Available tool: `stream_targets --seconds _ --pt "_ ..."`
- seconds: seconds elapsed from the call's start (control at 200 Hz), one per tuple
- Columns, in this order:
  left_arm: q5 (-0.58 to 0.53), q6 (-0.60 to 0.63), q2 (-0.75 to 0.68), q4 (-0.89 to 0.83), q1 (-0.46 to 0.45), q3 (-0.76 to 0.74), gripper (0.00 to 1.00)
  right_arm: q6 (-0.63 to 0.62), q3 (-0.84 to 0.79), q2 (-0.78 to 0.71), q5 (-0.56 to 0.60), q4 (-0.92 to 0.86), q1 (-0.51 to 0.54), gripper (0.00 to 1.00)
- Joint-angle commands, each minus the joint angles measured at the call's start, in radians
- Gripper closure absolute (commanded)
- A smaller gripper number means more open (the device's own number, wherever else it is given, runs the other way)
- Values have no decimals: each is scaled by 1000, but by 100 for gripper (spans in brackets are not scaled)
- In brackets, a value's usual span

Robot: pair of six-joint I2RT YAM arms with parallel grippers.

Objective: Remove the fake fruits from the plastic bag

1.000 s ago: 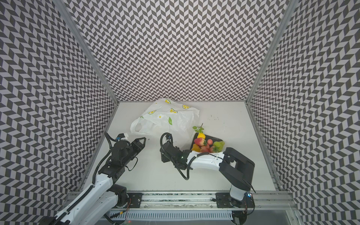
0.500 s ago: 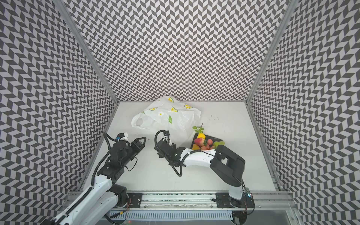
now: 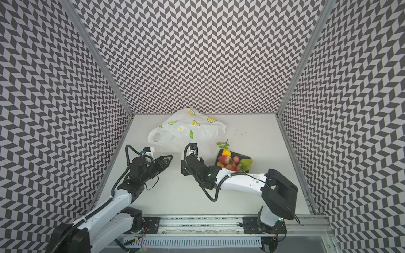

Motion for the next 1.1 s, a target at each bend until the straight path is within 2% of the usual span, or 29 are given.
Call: stream_targets --seconds 0.0,0.105,0.225,0.391,0.636,0.801,0.966,1.096 --pt "4 -16 75 50 2 -1 59 24 -37 -49 8 30 -25 35" --pt "41 -13 156 116 -29 20 59 33 -57 -55 -19 35 -51 33" --pt "10 -20 201 159 -129 34 62 32 -59 -56 -41 48 -73 28" --pt "-10 -75 208 256 -225 -8 70 47 -12 -15 -90 14 -101 25" --pt "-52 -81 192 287 -313 -21 71 53 92 85 -103 -82 -103 23" --pt "-71 -82 216 313 -342 -22 71 67 160 161 -26 -169 -103 26" --pt "-87 -88 230 334 -365 -29 72 62 225 233 2 -216 -102 29" --pt "-90 -92 235 346 -380 -36 74 69 264 274 50 -246 -104 37"
